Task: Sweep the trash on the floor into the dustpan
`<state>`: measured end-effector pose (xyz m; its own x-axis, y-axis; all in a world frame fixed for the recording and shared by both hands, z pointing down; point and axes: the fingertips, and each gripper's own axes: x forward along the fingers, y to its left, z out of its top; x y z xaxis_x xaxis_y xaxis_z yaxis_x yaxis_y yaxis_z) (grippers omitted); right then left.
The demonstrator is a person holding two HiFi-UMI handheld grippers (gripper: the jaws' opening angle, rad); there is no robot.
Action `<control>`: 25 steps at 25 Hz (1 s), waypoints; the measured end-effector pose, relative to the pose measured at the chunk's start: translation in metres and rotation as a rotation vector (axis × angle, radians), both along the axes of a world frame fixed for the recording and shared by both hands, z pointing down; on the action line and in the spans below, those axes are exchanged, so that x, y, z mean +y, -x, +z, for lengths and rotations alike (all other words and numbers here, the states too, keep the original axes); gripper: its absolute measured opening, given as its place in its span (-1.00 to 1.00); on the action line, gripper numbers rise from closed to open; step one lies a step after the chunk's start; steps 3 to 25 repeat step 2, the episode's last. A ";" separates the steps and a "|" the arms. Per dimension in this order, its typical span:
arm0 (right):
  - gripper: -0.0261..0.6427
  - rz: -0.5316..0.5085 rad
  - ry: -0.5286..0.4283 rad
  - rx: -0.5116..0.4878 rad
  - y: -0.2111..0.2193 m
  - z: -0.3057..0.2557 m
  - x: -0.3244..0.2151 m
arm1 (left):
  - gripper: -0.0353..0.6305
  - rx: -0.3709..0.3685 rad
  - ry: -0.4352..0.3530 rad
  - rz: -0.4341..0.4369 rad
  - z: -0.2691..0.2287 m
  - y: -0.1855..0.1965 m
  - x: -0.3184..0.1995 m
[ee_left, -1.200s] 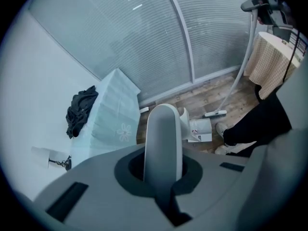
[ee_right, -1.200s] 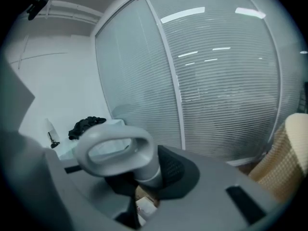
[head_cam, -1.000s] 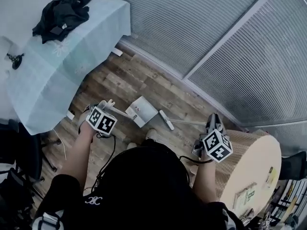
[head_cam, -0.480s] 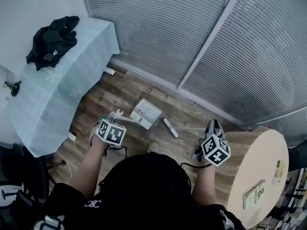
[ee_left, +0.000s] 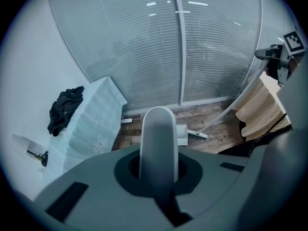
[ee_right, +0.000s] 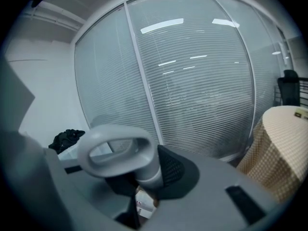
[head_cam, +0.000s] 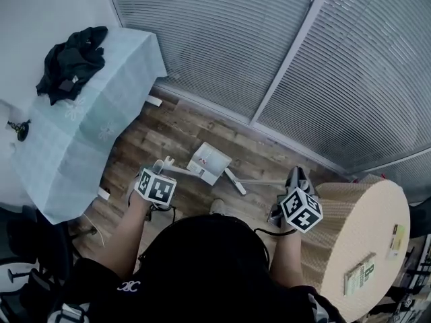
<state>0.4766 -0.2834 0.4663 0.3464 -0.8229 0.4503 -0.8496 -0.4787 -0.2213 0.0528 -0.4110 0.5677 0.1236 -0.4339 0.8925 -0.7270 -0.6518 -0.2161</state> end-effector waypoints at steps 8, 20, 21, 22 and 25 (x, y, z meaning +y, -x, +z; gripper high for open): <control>-0.75 -0.003 0.008 -0.001 -0.004 0.004 -0.002 | -0.89 -0.003 0.010 -0.001 0.004 -0.003 0.001; -0.75 -0.003 0.008 -0.001 -0.004 0.004 -0.002 | -0.89 -0.003 0.010 -0.001 0.004 -0.003 0.001; -0.75 -0.003 0.008 -0.001 -0.004 0.004 -0.002 | -0.89 -0.003 0.010 -0.001 0.004 -0.003 0.001; -0.75 -0.003 0.008 -0.001 -0.004 0.004 -0.002 | -0.89 -0.003 0.010 -0.001 0.004 -0.003 0.001; -0.75 -0.003 0.008 -0.001 -0.004 0.004 -0.002 | -0.89 -0.003 0.010 -0.001 0.004 -0.003 0.001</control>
